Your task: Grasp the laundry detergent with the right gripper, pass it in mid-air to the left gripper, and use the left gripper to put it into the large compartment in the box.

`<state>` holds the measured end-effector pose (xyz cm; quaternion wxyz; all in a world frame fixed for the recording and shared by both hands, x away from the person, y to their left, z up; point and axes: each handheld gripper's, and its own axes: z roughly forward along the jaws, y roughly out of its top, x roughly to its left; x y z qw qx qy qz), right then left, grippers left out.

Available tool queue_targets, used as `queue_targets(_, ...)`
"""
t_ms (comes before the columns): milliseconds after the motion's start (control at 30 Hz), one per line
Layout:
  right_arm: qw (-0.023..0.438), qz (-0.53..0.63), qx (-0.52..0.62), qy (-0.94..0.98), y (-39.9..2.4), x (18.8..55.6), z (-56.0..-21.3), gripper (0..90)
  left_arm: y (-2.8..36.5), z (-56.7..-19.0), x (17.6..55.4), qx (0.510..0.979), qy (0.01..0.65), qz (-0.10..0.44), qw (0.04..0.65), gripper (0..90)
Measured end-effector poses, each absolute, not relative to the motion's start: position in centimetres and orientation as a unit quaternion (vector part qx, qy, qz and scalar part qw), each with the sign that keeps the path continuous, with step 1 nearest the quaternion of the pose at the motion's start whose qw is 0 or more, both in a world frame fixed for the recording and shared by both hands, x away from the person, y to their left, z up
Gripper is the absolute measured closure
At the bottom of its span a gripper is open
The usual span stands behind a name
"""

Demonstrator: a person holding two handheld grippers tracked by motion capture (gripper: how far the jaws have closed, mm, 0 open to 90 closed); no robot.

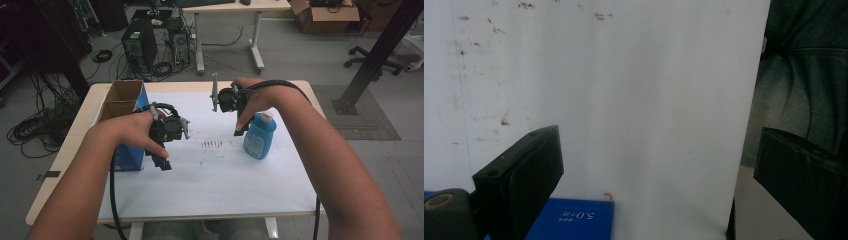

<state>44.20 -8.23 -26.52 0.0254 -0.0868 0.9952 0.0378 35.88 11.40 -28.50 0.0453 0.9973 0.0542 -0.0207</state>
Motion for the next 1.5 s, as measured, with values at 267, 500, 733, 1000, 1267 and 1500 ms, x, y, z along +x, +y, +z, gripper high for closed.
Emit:
queue_targets(267,0.028,0.037,-0.092,0.995,-8.2,44.0,-26.4,6.7,11.1,-28.5,35.7,0.997,0.048,-0.023,0.049,5.9)
queue_targets(500,0.039,0.050,-0.084,0.994,-9.1,43.7,-25.2,6.8,11.0,-28.2,35.4,0.998,0.046,-0.020,0.048,5.9)
queue_targets(733,0.066,0.086,-0.075,0.991,-10.3,42.7,-22.1,6.6,11.0,-27.9,35.1,0.997,0.042,-0.018,0.055,6.0)
queue_targets(1000,0.084,0.095,-0.065,0.990,-12.1,41.9,-19.4,6.9,11.5,-27.7,35.1,0.997,0.048,-0.015,0.051,6.0)
queue_targets(1267,0.097,0.078,-0.048,0.991,-14.6,40.9,-16.8,6.7,11.4,-27.8,35.1,0.997,0.047,-0.018,0.052,6.0)
queue_targets(1500,0.108,0.071,-0.026,0.991,-17.6,40.0,-15.7,6.5,11.2,-28.0,35.4,0.998,0.046,-0.021,0.049,6.0)
